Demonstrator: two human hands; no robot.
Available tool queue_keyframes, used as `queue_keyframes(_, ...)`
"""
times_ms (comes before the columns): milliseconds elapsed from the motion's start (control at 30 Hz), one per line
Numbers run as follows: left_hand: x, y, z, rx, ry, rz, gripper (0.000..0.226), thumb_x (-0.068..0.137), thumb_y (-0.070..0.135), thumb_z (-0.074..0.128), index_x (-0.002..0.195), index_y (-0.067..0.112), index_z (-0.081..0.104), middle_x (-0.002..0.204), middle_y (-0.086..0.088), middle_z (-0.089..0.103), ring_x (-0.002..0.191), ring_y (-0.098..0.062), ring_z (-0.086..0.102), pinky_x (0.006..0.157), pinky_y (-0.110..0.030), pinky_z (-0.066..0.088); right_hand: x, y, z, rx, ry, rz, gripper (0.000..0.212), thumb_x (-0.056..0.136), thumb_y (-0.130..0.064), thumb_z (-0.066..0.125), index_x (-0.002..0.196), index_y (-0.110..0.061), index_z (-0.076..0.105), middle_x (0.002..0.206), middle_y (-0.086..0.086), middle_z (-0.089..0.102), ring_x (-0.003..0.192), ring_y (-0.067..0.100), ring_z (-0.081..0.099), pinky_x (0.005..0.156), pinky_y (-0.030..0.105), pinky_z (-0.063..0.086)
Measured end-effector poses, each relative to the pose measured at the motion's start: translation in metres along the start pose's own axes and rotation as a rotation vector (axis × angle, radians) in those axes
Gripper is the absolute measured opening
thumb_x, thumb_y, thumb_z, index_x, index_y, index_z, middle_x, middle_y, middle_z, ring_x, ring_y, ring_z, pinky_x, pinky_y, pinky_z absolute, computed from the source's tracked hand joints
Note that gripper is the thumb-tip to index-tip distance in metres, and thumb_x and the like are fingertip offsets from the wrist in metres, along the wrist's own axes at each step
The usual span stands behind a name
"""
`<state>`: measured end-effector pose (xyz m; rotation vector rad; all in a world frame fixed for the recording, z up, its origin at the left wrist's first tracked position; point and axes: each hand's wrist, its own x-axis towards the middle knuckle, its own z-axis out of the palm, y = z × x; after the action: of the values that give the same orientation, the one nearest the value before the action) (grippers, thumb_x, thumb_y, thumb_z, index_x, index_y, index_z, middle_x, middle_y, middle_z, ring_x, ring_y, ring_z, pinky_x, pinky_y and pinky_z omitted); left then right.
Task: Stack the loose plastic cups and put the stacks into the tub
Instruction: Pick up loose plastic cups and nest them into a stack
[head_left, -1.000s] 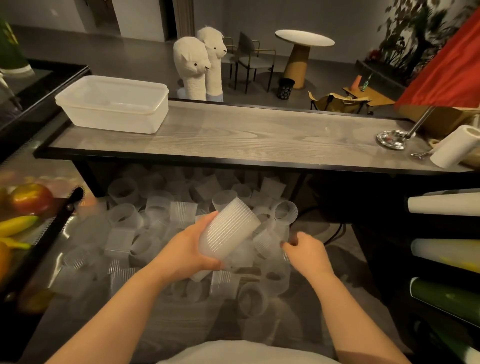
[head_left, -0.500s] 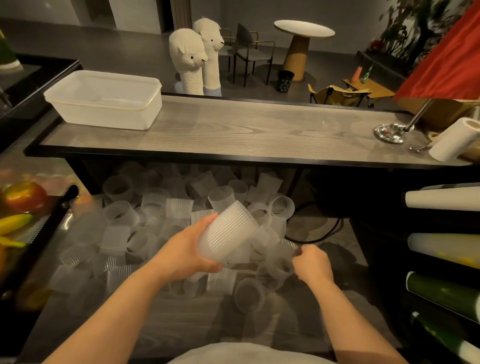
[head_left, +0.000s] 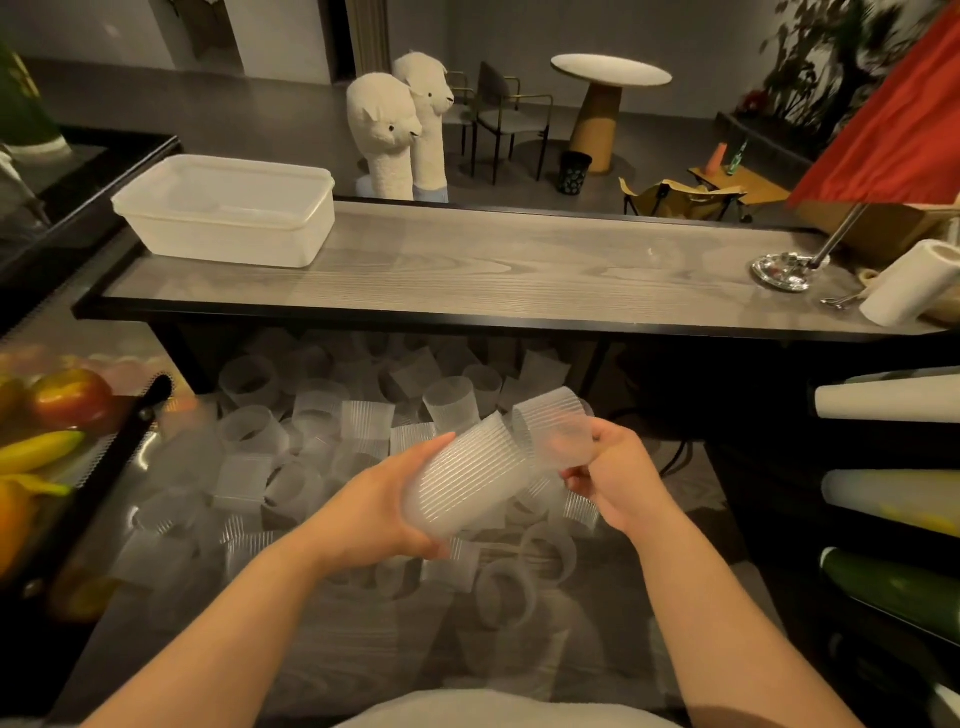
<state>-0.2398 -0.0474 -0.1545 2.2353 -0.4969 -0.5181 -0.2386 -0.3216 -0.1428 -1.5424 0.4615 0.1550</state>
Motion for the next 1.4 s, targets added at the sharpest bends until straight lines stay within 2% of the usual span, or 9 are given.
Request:
queue_keyframes(233,-0.004,-0.003,-0.005,0.027,-0.007,0.031,0.111,0.063,0.039,0.088,0.143,0.065,0.016,0.132,0.036,0.037,0.119,-0.002,0.046,0.096,-0.035,0.052,-0.004,-0.009,0.019,-0.315,0.011,-0.022,0.041,0.098,0.000,0.043,0.115,-0.027,0.069,0.109,0.008,0.063,0.071,0.018,0.059,0.056,0.021,0.050)
queue_keyframes(400,0.002,-0.004,-0.006,0.044,0.016,0.048,0.109,0.063,0.037,0.088,0.139,0.067,0.016,0.129,0.036,0.037,0.115,-0.002,0.046,0.091,-0.030,0.052,-0.010,-0.006,0.037,-0.396,-0.022,-0.115,0.044,0.093,0.002,0.047,0.121,-0.024,0.067,0.089,0.002,0.066,0.068,0.015,0.054,0.063,0.025,0.049)
queue_keyframes(567,0.010,-0.009,-0.012,0.026,0.031,0.024,0.110,0.061,0.038,0.088,0.144,0.060,0.019,0.129,0.026,0.041,0.112,-0.009,0.050,0.085,-0.031,0.057,0.003,0.000,0.039,-0.357,0.041,-0.172,0.024,0.100,-0.027,0.050,0.118,-0.028,0.066,0.090,-0.013,0.064,0.069,0.009,0.056,0.059,0.018,0.047)
queue_keyframes(700,0.018,-0.013,-0.030,0.000,0.125,-0.005,0.110,0.063,0.035,0.089,0.144,0.060,0.018,0.124,0.027,0.042,0.107,-0.006,0.050,0.084,-0.027,0.050,0.036,0.032,0.024,-0.410,0.278,-0.124,0.029,0.098,-0.034,0.052,0.124,-0.025,0.059,0.111,-0.004,0.063,0.092,0.017,0.062,0.081,0.037,0.056)
queue_keyframes(933,0.025,-0.016,-0.041,0.028,0.134,-0.042,0.111,0.065,0.032,0.088,0.147,0.055,0.016,0.121,0.023,0.040,0.103,-0.007,0.049,0.090,-0.035,0.053,0.063,0.084,0.017,-0.806,0.103,0.057,0.064,0.091,-0.033,0.063,0.148,-0.031,0.033,0.134,0.004,0.055,0.118,0.026,0.055,0.103,0.039,0.045)
queue_keyframes(1067,0.027,-0.020,-0.039,0.044,0.097,-0.044,0.110,0.065,0.037,0.087,0.148,0.054,0.016,0.128,0.020,0.041,0.108,-0.008,0.049,0.093,-0.037,0.053,0.075,0.089,0.022,-0.827,0.100,0.143,0.057,0.093,-0.029,0.059,0.145,-0.034,0.037,0.126,0.007,0.059,0.111,0.026,0.058,0.097,0.037,0.049)
queue_keyframes(1200,0.026,-0.027,-0.037,0.031,0.093,-0.073,0.110,0.064,0.037,0.086,0.148,0.055,0.016,0.129,0.016,0.043,0.106,-0.010,0.050,0.088,-0.032,0.053,0.062,0.080,0.019,-0.825,0.153,-0.033,0.053,0.095,-0.020,0.054,0.142,-0.041,0.041,0.091,0.003,0.067,0.085,0.020,0.062,0.082,0.037,0.054)
queue_keyframes(1300,0.025,-0.030,-0.035,0.023,0.088,-0.077,0.111,0.062,0.037,0.086,0.148,0.056,0.017,0.129,0.017,0.043,0.104,-0.007,0.051,0.083,-0.027,0.051,0.048,0.064,0.014,-0.639,0.253,-0.147,0.047,0.097,-0.019,0.050,0.137,-0.042,0.049,0.093,0.001,0.066,0.078,0.015,0.061,0.073,0.029,0.053)
queue_keyframes(1400,0.023,-0.032,-0.033,0.029,0.071,-0.074,0.111,0.061,0.039,0.086,0.147,0.056,0.017,0.130,0.019,0.043,0.106,-0.007,0.051,0.083,-0.027,0.051,0.037,0.044,0.014,-0.302,0.313,-0.185,0.036,0.097,-0.032,0.054,0.133,-0.037,0.057,0.096,0.000,0.065,0.074,0.008,0.057,0.076,0.034,0.058)
